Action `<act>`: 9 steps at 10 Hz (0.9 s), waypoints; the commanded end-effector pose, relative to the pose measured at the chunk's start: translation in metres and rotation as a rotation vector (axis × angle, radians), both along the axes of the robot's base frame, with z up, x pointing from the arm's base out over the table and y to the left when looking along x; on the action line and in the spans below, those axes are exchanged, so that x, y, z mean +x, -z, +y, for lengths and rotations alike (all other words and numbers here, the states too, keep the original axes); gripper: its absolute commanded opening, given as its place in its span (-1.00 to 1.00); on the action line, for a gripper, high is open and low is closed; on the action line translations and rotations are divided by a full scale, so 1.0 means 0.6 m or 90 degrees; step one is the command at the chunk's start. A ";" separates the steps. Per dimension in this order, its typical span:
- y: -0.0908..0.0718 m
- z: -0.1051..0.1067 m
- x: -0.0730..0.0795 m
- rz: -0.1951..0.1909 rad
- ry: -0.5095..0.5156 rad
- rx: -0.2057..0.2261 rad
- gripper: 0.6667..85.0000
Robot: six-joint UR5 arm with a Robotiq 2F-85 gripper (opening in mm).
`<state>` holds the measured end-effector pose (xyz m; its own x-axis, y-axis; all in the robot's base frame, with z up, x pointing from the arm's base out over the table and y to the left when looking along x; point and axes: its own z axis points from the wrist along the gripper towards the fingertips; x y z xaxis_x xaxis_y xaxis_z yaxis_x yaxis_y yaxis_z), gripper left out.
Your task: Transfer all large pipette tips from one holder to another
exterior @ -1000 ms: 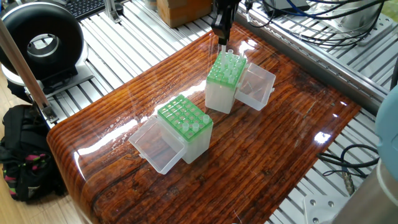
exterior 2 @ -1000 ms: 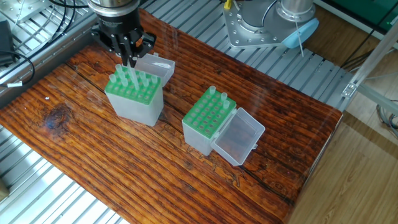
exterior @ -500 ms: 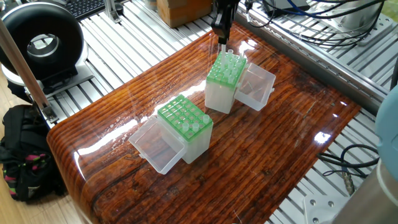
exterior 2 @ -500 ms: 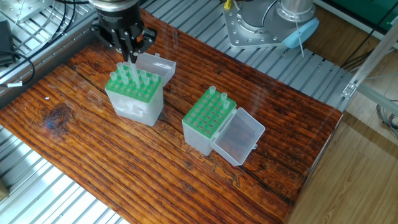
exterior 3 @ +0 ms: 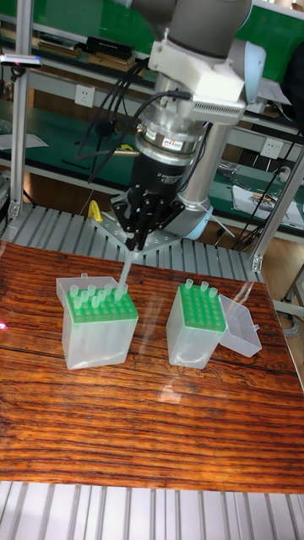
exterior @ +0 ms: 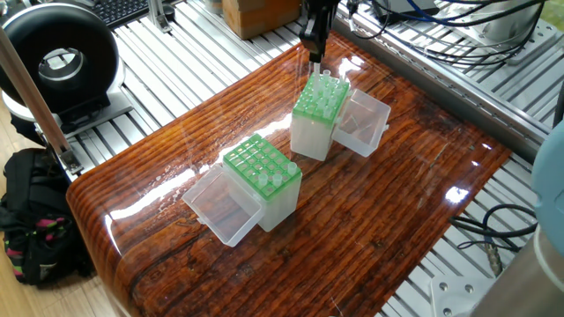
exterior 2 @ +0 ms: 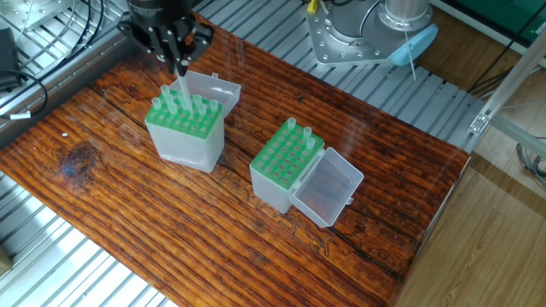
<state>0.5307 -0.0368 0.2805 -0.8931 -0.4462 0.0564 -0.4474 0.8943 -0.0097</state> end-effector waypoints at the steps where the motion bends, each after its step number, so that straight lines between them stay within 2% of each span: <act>1: -0.026 0.013 0.001 0.007 0.002 0.002 -0.73; 4: -0.043 0.029 -0.004 0.014 0.010 0.000 -0.73; 5: -0.055 0.041 -0.009 0.014 0.018 0.007 -0.73; 7: -0.084 0.080 -0.006 -0.020 0.044 0.030 -0.74; 8: -0.095 0.097 -0.009 -0.034 0.052 0.032 -0.73; 9: -0.098 0.123 -0.017 -0.046 0.070 0.044 -0.73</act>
<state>0.5256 0.0074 0.3249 -0.9228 -0.3849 0.0163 -0.3850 0.9229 0.0027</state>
